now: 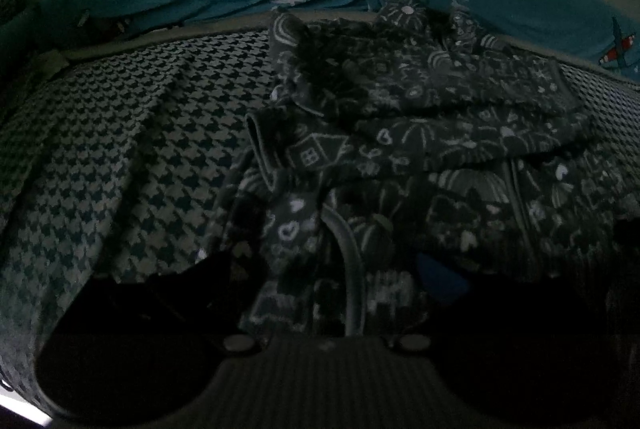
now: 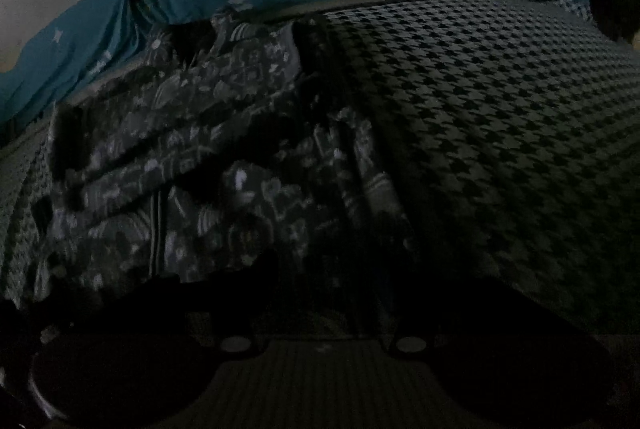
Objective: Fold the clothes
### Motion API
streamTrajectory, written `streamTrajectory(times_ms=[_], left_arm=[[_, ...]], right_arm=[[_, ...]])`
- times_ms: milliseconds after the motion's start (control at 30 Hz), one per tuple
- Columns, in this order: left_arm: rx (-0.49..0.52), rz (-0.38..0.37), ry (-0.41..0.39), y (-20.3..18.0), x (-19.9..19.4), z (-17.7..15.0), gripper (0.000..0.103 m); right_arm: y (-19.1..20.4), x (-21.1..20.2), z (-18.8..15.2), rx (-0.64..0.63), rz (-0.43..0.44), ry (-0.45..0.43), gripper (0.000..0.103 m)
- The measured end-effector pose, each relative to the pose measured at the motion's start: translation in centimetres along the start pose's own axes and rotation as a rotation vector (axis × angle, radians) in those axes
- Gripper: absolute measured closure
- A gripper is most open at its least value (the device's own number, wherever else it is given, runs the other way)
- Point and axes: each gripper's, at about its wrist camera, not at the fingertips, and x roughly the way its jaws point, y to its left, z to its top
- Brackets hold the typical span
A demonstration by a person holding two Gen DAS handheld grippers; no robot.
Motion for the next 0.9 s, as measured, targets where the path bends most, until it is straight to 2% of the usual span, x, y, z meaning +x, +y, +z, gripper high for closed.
streamTrajectory(times_ms=[167, 367, 900], left_arm=[[0.008, 0.013, -0.009, 0.0, -0.6, -0.7, 0.000], [-0.006, -0.003, 0.034, 0.3, 0.4, -1.2, 0.000], [-0.015, -0.011, 0.024, 0.5, 0.5, -1.5, 0.000]], right_arm=[[0.2, -0.1, -0.7, -0.023, -0.011, -0.010, 0.048], [0.2, 0.3, -1.0, -0.028, -0.011, -0.011, 0.046], [0.1, 0.0, -1.9, -0.044, -0.009, -0.052, 0.045]])
